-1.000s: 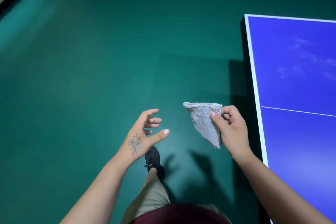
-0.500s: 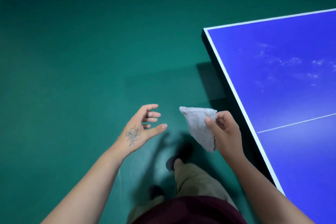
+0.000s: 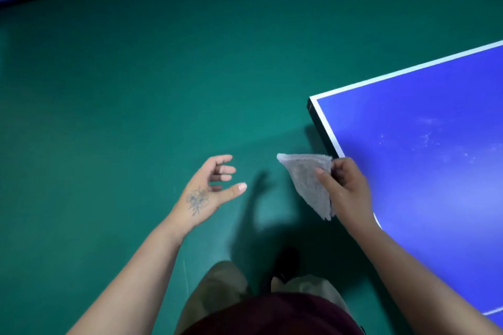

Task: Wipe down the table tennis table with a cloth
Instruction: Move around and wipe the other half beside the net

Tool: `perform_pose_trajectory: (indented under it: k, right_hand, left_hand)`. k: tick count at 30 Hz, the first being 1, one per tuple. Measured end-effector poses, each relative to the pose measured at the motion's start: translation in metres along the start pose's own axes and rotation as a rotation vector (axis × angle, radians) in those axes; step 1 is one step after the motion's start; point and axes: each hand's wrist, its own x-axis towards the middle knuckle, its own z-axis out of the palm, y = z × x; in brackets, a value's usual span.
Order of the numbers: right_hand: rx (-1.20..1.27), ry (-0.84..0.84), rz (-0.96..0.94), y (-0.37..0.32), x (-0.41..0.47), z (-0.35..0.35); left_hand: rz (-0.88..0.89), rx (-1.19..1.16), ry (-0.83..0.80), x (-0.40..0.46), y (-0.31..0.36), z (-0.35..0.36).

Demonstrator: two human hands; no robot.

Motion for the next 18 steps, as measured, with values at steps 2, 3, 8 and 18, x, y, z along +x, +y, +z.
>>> perform_pose_trajectory:
  k: [2, 3, 8, 18]
  right_hand:
    - [0.018, 0.027, -0.01, -0.019, 0.041, 0.005]
    - [0.03, 0.042, -0.011, -0.026, 0.061, 0.007]
    - [0.044, 0.111, -0.018, -0.041, 0.159, 0.027]
    - [0.067, 0.401, 0.04, -0.086, 0.323, 0.08]
  left_hand:
    - [0.005, -0.004, -0.005, 0.037, 0.013, -0.006]
    - [0.002, 0.0, -0.009, 0.055, 0.017, -0.009]
    - [0.006, 0.005, -0.038, 0.162, 0.025, -0.033]
    - [0.052, 0.062, -0.277, 0.421, 0.077, -0.092]
